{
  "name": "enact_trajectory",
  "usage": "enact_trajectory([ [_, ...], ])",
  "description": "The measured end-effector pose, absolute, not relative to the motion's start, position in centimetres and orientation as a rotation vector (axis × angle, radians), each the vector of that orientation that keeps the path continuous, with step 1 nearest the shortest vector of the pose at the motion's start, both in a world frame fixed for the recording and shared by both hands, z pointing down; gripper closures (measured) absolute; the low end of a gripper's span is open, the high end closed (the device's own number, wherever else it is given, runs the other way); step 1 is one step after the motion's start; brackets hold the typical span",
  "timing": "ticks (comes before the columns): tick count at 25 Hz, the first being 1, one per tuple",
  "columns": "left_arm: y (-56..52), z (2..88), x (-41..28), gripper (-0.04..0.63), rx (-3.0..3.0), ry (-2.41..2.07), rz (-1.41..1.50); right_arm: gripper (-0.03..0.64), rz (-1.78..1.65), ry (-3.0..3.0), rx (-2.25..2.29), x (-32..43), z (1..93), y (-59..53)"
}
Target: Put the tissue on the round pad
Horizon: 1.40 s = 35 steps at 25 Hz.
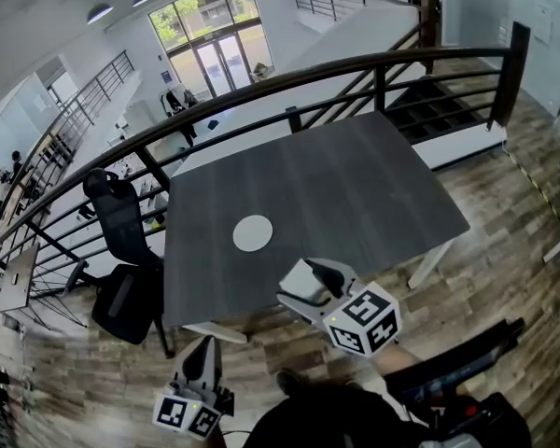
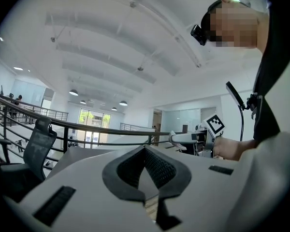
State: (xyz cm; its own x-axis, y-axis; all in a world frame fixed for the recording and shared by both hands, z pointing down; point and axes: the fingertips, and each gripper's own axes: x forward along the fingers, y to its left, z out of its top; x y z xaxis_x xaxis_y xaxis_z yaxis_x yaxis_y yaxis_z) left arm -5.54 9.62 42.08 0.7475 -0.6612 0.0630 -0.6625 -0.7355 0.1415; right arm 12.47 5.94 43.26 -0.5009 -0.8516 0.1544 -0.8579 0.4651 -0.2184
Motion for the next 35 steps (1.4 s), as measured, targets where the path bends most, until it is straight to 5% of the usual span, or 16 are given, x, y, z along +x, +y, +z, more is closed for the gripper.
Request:
enact_trajectory([
  [35,-11.1,42.8,-15.1,0.592,2.848,-0.816,-0.039,0.284,0.458,-2.48,1.764,3.7,42.5,-12.4],
])
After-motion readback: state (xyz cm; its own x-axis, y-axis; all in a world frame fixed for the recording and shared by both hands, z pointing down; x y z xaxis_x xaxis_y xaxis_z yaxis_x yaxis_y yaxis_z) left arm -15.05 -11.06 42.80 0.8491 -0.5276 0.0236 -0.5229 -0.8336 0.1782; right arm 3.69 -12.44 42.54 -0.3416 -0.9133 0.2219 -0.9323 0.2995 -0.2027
